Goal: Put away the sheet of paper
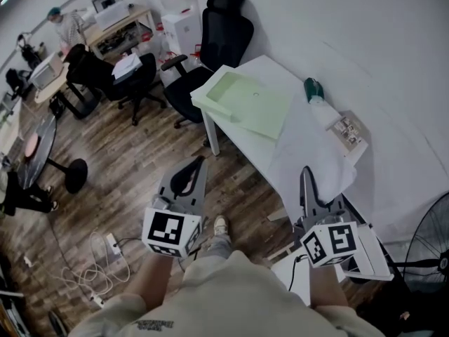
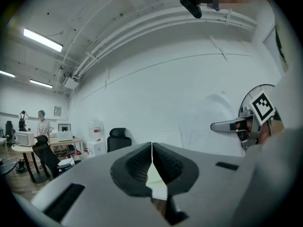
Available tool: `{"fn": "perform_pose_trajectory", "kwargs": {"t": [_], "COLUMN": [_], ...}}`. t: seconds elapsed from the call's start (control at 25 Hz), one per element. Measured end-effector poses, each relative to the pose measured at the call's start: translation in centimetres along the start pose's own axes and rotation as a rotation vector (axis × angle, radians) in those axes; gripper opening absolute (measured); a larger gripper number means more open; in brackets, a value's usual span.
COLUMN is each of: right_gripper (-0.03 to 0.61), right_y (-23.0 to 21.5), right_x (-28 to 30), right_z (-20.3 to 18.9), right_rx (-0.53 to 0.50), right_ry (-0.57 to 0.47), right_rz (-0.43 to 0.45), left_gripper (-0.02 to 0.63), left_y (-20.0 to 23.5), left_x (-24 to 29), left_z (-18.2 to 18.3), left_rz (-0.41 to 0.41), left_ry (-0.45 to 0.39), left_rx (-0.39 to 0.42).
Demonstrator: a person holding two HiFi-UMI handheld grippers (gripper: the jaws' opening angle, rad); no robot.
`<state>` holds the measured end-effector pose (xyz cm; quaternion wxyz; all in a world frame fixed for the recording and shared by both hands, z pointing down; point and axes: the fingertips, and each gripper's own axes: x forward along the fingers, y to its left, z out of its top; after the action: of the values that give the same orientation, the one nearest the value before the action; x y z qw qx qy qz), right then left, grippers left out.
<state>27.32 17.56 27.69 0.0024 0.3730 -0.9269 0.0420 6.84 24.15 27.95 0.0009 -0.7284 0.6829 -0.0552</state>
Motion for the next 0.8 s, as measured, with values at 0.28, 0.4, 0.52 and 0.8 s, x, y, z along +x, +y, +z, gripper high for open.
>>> {"fn": "perform_pose_trajectory", "kwargs": {"t": [0.28, 0.4, 0.52, 0.8], "right_gripper": [0.023, 0.023, 0.023, 0.023], "right_y": [-0.7, -1.0, -1.3, -2.7], "right_x": [7.5, 11.0, 14.5, 21.2], "right_z": [-1.5, -2.4, -3.2, -6.1], "right_rx": [0.042, 0.057, 0.072, 0.167], "right_ry": [0.060, 0.087, 0.113, 0.168], "right_rz": [-0.030, -0.047, -0.071, -0.126], "left_gripper": [0.021, 0.021, 0.021, 0.021], "left_y": [5.6, 8.1, 10.9, 15.5], "left_x": [5.3, 7.7, 10.0, 14.6], "left_z": [-1.3, -2.4, -3.6, -6.2], "left_rz": [-0.017, -0.030, -0.040, -0.084], "left_ry": [0.043, 0.073, 0.098, 0.147], "left_rx": [-0.007, -0.018, -0.024, -0.016]}}
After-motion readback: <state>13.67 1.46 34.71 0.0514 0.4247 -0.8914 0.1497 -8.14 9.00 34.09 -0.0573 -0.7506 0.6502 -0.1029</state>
